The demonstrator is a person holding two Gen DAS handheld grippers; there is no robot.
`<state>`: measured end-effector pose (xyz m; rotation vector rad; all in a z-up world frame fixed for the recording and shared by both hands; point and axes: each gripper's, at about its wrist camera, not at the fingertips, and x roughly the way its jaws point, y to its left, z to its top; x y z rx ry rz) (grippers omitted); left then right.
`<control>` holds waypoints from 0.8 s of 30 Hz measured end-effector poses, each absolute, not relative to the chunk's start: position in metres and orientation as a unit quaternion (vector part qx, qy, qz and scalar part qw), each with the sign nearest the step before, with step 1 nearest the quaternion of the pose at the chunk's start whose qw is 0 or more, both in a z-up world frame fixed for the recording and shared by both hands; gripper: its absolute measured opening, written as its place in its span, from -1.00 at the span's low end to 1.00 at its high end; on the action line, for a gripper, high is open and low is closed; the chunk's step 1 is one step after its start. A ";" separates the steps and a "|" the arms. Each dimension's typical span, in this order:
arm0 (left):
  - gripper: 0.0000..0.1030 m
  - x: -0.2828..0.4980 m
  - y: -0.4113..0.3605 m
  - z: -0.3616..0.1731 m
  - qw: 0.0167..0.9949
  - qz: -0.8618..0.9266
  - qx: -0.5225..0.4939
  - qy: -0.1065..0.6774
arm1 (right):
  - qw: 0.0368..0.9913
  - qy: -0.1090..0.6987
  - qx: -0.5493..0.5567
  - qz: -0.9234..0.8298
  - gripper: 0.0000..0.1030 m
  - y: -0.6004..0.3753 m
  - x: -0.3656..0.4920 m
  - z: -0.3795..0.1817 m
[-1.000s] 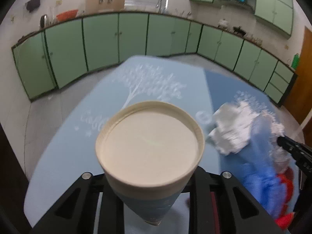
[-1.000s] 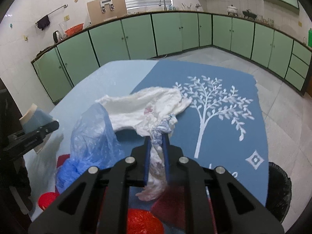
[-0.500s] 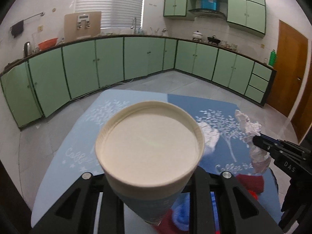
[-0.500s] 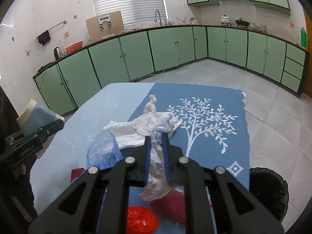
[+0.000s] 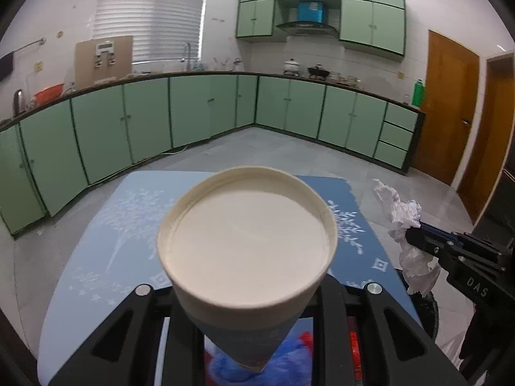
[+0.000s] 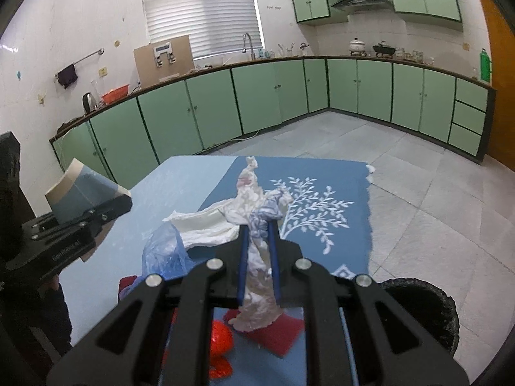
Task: Collect trash
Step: 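Carry the white cup and tissue over the black bin with both grippers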
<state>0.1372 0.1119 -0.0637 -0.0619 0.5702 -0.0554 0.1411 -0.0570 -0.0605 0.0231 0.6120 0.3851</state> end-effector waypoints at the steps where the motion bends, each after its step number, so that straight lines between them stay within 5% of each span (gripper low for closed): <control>1: -0.54 0.138 0.107 -0.063 0.959 -0.033 -0.030 0.280 | 0.937 0.297 0.013 0.185 -0.78 -0.062 0.139 -0.059; 24: -0.54 0.159 -0.050 -0.068 0.939 -0.190 0.013 0.285 | 0.954 0.294 0.040 0.047 -0.78 -0.196 0.100 -0.067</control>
